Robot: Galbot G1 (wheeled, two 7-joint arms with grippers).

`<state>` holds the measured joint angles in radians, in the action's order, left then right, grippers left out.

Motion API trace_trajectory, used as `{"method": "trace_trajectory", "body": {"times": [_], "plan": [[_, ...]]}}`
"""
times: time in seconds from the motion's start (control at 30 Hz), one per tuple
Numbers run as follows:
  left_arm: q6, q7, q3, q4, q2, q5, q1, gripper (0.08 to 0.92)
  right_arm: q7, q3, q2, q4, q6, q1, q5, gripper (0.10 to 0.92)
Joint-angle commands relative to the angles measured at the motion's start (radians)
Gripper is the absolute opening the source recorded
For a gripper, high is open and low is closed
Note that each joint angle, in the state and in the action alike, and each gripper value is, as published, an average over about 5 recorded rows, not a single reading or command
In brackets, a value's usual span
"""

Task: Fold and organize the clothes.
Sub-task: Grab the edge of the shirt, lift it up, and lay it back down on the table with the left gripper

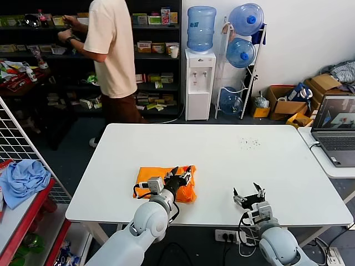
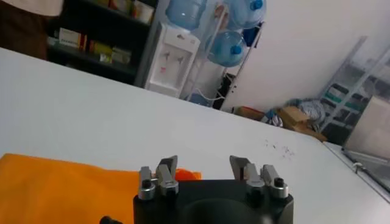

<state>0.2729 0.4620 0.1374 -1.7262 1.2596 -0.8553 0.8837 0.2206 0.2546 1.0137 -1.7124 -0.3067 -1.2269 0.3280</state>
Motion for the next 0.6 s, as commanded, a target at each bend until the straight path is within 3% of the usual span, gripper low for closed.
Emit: {"method": "trace_trajectory", "body": {"times": [0.03,0.17,0.3,0.43,0.6], "plan": [[-0.018,-0.054,-0.071,-0.034,-0.156,0.023,0.036,0.704,-0.005,-0.003,0.003,0.004,0.003,0.003,-0.002,0.823],[0.022,-0.115,-0.116,-0.035,-0.273,0.031,0.075,0.797,-0.013,-0.004,0.004,0.010,0.009,0.003,-0.006,0.823],[0.076,-0.202,-0.181,-0.026,-0.358,0.018,0.110,0.821,-0.021,-0.001,-0.001,0.020,0.014,0.001,-0.004,0.823],[0.128,-0.303,-0.241,0.016,-0.398,-0.010,0.126,0.822,-0.023,0.005,-0.011,0.015,0.012,-0.007,0.022,0.823],[0.171,-0.399,-0.296,0.098,-0.397,-0.056,0.111,0.823,-0.023,0.013,-0.018,0.010,0.013,-0.018,0.030,0.823]]}}
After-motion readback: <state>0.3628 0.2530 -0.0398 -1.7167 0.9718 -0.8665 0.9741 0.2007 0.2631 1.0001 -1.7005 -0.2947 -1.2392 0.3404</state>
